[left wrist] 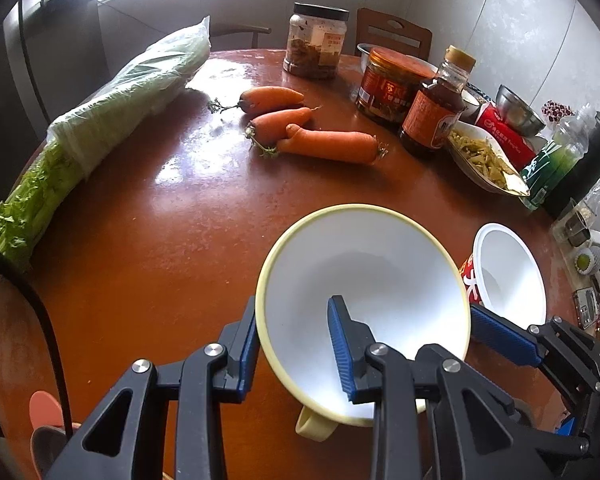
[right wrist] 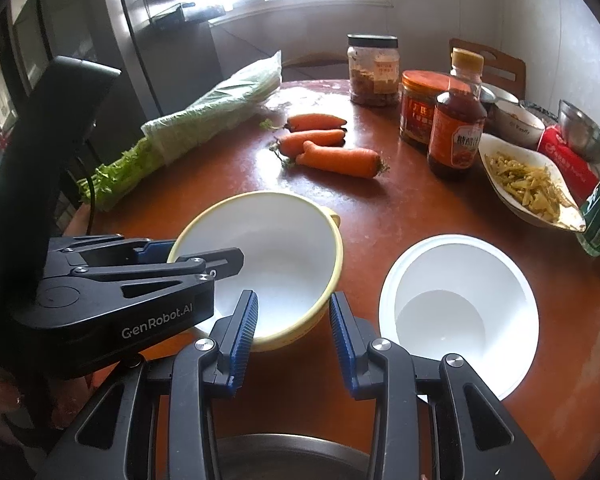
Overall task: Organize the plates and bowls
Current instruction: 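Lift the yellow bowl with the left tool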
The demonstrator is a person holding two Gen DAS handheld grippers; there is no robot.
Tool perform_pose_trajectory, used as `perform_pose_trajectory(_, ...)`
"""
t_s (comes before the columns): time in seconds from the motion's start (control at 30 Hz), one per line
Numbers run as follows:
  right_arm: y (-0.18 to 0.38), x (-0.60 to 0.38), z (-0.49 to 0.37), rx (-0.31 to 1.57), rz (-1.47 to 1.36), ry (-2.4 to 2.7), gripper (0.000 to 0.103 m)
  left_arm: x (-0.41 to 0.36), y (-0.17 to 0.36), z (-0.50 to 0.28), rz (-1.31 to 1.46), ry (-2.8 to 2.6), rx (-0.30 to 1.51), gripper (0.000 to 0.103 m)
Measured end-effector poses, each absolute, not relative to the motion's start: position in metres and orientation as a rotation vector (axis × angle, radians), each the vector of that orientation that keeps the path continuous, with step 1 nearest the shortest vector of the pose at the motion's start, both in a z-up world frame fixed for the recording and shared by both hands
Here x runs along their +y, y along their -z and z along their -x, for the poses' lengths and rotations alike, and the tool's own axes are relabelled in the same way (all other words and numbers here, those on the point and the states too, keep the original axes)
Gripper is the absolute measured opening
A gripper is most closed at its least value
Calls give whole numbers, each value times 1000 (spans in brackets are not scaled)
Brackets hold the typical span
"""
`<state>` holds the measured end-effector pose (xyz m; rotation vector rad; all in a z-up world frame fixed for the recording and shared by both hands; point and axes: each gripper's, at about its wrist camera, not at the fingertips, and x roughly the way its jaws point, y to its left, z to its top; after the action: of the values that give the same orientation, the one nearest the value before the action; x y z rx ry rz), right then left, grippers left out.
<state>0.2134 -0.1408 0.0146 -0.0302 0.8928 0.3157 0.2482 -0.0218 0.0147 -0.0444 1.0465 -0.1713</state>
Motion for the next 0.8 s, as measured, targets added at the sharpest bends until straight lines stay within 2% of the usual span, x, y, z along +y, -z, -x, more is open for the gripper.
perform_pose_trajectory(0.8,-36,-142,-178,831,22,-327,39,-26,-42,-214,24,182,985,33)
